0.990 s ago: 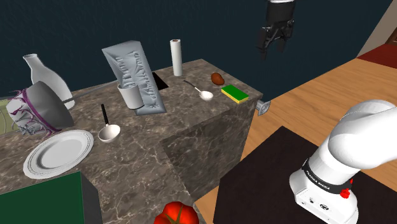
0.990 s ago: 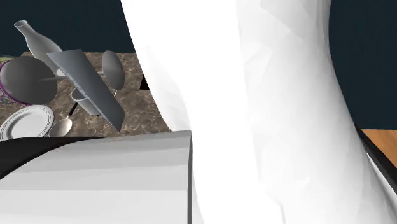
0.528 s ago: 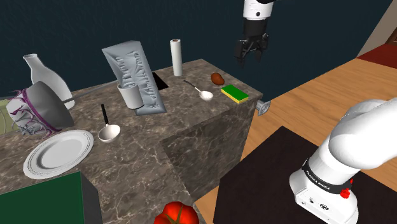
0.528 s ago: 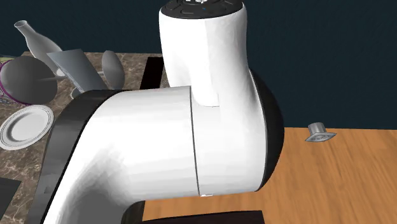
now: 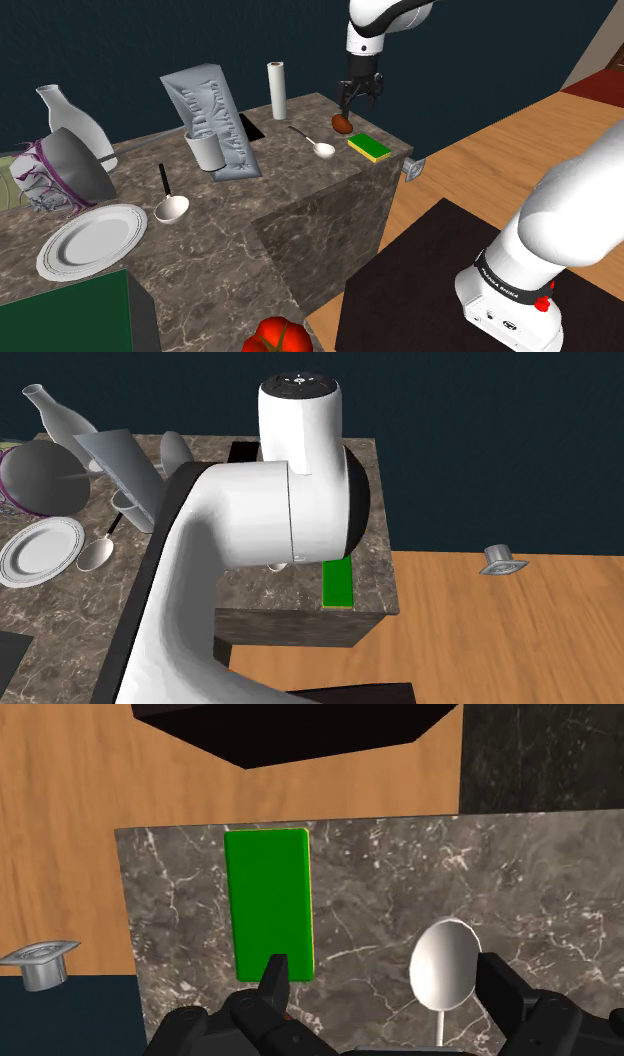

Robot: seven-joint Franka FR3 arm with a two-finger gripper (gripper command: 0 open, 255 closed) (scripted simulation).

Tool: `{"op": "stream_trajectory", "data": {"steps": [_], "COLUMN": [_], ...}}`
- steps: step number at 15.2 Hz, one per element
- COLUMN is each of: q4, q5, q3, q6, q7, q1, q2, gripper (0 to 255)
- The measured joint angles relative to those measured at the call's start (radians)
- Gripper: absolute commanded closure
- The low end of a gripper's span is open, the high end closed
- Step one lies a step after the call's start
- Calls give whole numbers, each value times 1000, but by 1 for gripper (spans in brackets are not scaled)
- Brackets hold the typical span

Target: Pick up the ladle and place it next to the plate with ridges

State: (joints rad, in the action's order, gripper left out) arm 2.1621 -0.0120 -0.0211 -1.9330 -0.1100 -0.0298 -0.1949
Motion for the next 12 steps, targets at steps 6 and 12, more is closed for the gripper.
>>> {"op": "stream_trajectory", "data": {"steps": [6,12], "q4": [-143,-322], "q5": [-51,-101], "q3": [6,17], "q6": [-83,-136], "q7": [5,18], "q1": [-13,-16], "q2": [217,439], "gripper": [0,0]}}
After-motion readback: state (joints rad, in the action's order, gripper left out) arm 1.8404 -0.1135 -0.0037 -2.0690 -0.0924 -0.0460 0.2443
